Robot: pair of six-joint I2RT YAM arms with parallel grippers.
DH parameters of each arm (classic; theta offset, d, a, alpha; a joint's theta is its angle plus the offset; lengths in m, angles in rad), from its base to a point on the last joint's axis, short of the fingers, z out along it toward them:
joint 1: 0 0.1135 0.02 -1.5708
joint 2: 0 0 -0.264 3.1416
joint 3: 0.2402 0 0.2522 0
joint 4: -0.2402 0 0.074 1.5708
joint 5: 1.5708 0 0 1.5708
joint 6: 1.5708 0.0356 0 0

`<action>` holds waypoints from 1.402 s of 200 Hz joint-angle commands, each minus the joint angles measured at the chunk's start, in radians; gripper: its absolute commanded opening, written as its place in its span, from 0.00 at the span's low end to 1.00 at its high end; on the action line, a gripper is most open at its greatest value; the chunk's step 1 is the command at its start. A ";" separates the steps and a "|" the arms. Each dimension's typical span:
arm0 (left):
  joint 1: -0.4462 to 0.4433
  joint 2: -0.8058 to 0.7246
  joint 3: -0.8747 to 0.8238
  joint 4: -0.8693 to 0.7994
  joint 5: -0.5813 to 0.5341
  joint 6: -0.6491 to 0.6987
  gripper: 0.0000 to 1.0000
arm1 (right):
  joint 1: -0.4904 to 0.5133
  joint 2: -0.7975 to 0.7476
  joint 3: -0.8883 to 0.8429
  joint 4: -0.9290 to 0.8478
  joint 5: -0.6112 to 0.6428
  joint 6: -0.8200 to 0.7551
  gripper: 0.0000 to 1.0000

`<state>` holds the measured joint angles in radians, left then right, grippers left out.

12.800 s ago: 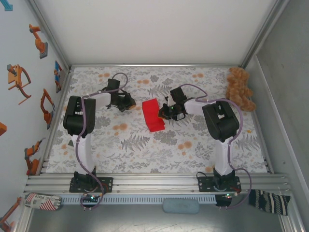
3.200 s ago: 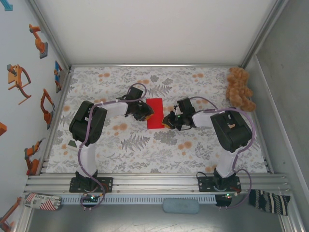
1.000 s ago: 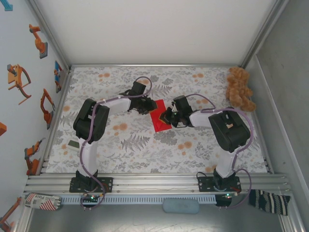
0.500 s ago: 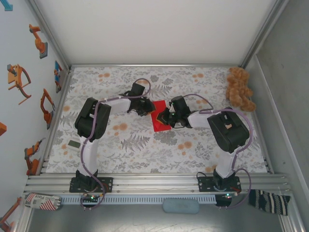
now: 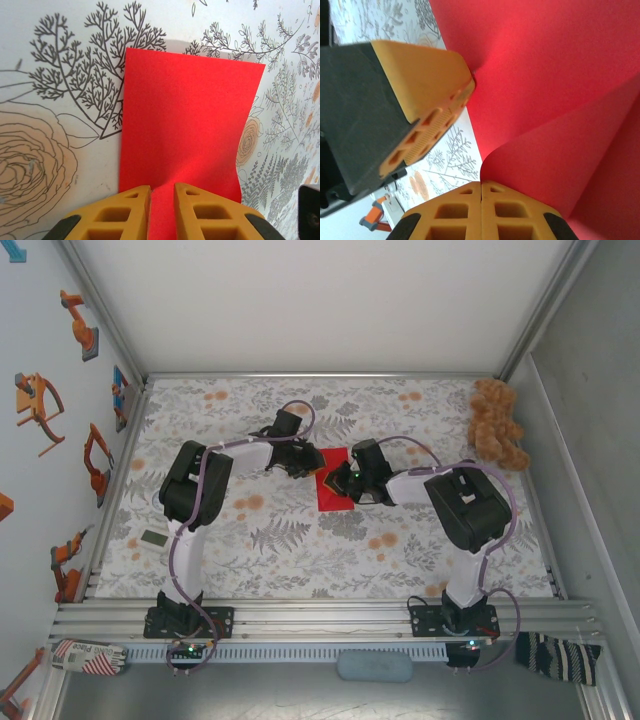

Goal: Fold a paper plane with a square sheet of paper (pick it up from the middle)
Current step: Fold the triangle a second time at the center of the table.

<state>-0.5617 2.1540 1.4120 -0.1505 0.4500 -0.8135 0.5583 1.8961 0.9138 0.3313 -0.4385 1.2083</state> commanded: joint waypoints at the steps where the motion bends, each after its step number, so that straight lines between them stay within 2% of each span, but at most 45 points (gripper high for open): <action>1: -0.003 0.033 0.002 -0.052 -0.003 0.022 0.21 | 0.005 0.007 -0.011 0.044 0.063 0.027 0.00; 280: -0.005 0.037 0.000 -0.051 0.009 0.018 0.21 | 0.009 0.051 -0.018 0.058 0.083 0.035 0.00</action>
<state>-0.5617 2.1540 1.4120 -0.1505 0.4530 -0.8135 0.5594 1.9270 0.8932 0.3767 -0.3752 1.2388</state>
